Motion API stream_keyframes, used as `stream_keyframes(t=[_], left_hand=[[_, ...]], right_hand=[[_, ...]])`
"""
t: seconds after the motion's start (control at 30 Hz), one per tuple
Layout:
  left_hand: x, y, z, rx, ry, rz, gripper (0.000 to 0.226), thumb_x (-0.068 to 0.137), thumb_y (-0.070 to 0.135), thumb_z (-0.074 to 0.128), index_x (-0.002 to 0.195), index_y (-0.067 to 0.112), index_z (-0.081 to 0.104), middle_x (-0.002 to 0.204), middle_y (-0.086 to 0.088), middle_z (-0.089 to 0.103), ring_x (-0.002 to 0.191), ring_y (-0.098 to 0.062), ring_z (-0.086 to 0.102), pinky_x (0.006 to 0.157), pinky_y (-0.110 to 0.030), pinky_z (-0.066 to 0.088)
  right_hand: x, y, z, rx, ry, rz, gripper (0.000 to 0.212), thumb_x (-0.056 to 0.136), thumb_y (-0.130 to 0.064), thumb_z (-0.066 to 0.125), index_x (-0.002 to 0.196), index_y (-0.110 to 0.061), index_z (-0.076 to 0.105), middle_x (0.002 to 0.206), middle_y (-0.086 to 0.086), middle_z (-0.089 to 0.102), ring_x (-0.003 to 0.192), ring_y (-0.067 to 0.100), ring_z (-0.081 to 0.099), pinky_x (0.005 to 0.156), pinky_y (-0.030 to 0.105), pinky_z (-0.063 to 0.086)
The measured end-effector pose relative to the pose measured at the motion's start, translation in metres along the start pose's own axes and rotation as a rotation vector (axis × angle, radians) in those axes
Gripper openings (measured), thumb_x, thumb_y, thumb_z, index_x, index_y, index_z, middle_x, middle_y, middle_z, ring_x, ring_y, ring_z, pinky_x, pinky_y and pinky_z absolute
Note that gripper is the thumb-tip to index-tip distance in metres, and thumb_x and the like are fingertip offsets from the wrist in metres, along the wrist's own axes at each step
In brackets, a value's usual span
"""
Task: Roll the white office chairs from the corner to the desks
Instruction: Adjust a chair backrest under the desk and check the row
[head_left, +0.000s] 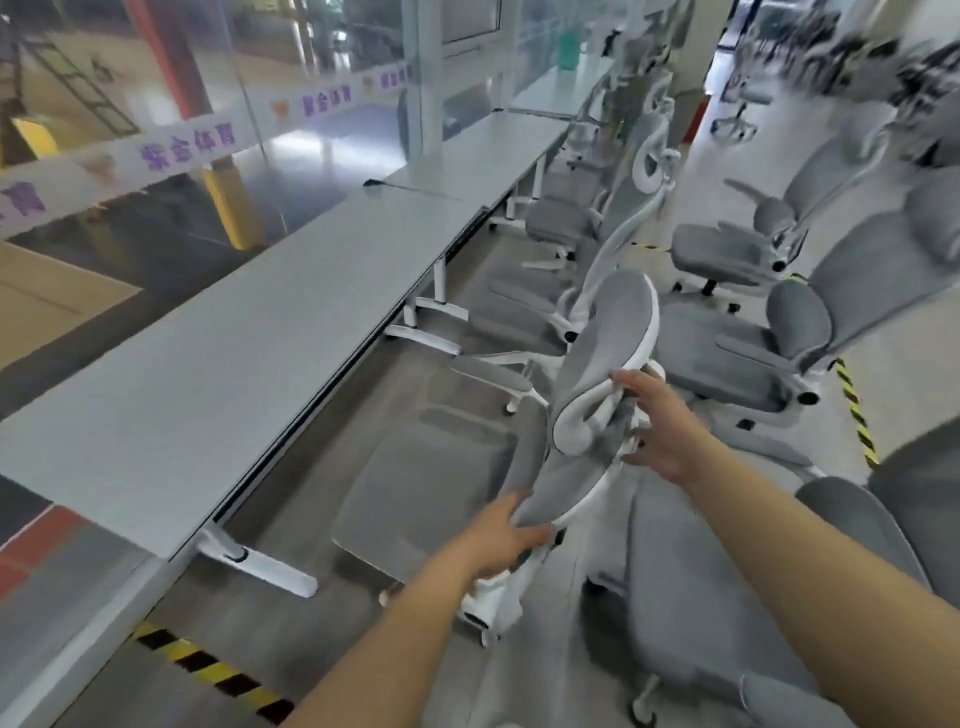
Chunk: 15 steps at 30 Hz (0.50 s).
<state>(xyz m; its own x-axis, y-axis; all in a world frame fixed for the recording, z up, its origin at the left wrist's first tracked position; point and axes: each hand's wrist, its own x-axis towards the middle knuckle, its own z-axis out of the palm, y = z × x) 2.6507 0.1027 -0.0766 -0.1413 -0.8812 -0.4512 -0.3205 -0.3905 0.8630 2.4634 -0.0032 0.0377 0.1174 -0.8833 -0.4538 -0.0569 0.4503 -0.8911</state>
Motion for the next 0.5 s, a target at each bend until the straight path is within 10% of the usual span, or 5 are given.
stream_keyframes(t=[0.3, 0.5], left_hand=[[0.045, 0.005, -0.001, 0.099, -0.091, 0.086, 0.060, 0.083, 0.042, 0.071, 0.138, 0.038, 0.046, 0.141, 0.006, 0.045, 0.123, -0.010, 0.044, 0.080, -0.009, 0.042], [0.061, 0.011, 0.009, 0.106, -0.095, 0.117, 0.062, 0.083, 0.046, 0.069, 0.140, 0.039, 0.044, 0.144, 0.014, 0.042, 0.132, -0.012, 0.040, 0.107, -0.025, 0.035]], right_hand=[[0.030, 0.003, 0.001, -0.022, 0.092, 0.092, 0.089, 0.047, -0.063, 0.064, 0.128, -0.029, 0.053, 0.131, -0.010, 0.053, 0.110, 0.016, 0.047, 0.072, 0.038, 0.039], [0.040, -0.008, -0.005, -0.003, 0.053, 0.052, 0.061, 0.053, -0.056, 0.059, 0.107, -0.026, 0.061, 0.110, -0.009, 0.061, 0.086, 0.014, 0.051, 0.068, 0.036, 0.035]])
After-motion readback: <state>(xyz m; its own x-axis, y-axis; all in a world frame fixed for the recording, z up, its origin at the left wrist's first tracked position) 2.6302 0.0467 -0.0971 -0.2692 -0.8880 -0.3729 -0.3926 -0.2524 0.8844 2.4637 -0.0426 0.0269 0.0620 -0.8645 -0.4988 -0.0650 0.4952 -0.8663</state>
